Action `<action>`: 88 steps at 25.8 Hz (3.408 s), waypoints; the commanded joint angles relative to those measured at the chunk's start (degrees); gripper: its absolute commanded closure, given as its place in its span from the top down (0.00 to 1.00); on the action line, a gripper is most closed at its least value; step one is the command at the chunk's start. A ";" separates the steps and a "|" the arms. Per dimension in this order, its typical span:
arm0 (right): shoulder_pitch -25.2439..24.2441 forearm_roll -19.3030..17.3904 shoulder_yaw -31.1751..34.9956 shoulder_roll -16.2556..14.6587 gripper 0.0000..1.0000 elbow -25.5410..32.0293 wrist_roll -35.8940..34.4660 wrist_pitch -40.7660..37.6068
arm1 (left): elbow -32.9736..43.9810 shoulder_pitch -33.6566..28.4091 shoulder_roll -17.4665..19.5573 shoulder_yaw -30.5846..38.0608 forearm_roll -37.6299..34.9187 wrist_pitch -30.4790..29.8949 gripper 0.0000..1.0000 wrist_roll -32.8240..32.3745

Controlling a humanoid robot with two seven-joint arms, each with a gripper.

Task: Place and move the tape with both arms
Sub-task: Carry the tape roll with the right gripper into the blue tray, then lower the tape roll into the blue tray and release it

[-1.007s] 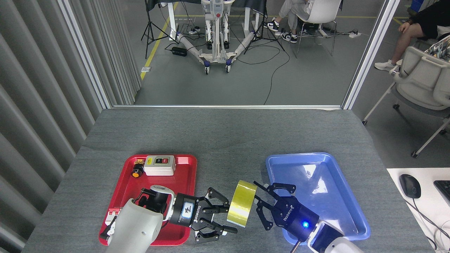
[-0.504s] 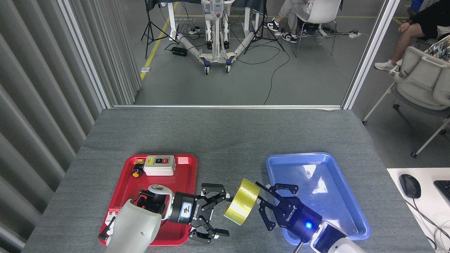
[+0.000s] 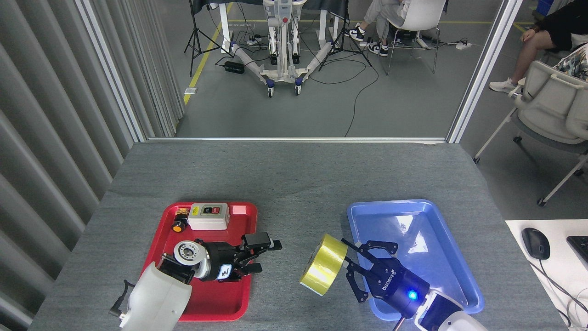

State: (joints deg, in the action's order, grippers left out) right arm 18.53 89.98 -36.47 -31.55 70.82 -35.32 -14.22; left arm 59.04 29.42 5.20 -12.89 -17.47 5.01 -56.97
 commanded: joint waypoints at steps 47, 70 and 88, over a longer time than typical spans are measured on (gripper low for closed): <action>23.74 -53.59 11.77 -3.17 0.06 -30.91 90.96 5.43 | 2.92 -13.60 3.94 10.08 -50.21 -27.60 1.00 84.31; 24.44 -57.02 6.68 -1.76 0.06 -30.30 96.67 11.94 | 14.79 -15.71 -2.12 5.60 -68.40 -9.23 1.00 67.61; 23.30 -56.14 6.68 -1.41 0.44 -30.12 94.65 12.11 | 8.37 -12.02 -7.84 10.43 -75.35 -11.25 1.00 68.49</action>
State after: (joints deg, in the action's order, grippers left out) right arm 41.94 33.82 -29.85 -32.98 40.51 59.65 -1.86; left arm 68.30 17.05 -3.20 -1.83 -93.90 -5.79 11.43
